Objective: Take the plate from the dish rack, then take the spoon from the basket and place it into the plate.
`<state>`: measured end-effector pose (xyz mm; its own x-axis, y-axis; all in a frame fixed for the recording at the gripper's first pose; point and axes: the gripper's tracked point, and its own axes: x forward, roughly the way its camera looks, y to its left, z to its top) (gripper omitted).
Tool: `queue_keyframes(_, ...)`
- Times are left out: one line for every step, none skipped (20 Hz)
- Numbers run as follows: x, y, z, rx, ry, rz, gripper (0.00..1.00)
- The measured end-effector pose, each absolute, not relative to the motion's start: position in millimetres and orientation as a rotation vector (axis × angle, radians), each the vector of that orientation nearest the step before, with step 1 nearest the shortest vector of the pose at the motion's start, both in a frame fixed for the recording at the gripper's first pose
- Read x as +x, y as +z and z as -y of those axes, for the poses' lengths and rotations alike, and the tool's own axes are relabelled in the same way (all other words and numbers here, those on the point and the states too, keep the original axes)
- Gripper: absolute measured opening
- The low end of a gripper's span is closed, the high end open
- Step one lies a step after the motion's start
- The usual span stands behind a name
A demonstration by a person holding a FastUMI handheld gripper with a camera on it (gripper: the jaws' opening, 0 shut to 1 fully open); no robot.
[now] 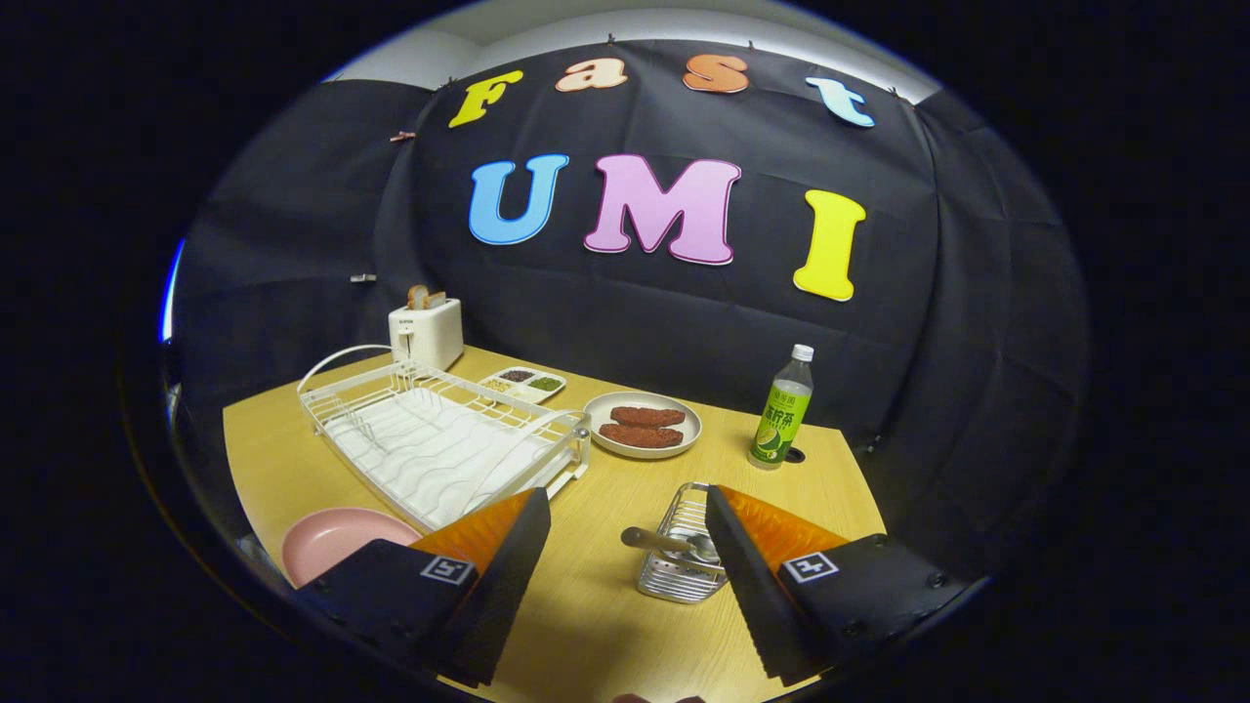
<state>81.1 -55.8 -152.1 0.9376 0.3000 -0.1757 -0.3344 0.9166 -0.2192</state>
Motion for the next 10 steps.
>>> queue_keyframes(89.3, -159.5, 58.4, -0.265, 0.311, -0.143, 0.98)
queue_keyframes(95.3, -167.7, 59.7, -0.265, 0.301, -0.153, 0.98)
queue_keyframes(100.4, -175.4, 59.2, -0.254, 0.297, -0.165, 0.98)
queue_keyframes(105.4, -182.6, 57.3, -0.24, 0.301, -0.17, 0.98)
queue_keyframes(109.9, -187.6, 58.6, -0.237, 0.299, -0.167, 0.9)
queue_keyframes(113.9, -192.2, 61.4, -0.238, 0.295, -0.168, 0.84)
queue_keyframes(118.8, -197.0, 63.0, -0.237, 0.288, -0.174, 0.76)
queue_keyframes(121.4, -201.2, 63.4, -0.227, 0.285, -0.177, 0.76)
queue_keyframes(124.9, -204.5, 65.7, -0.222, 0.276, -0.178, 0.75)
queue_keyframes(127.1, -204.5, 66.3, -0.211, 0.277, -0.172, 0.72)
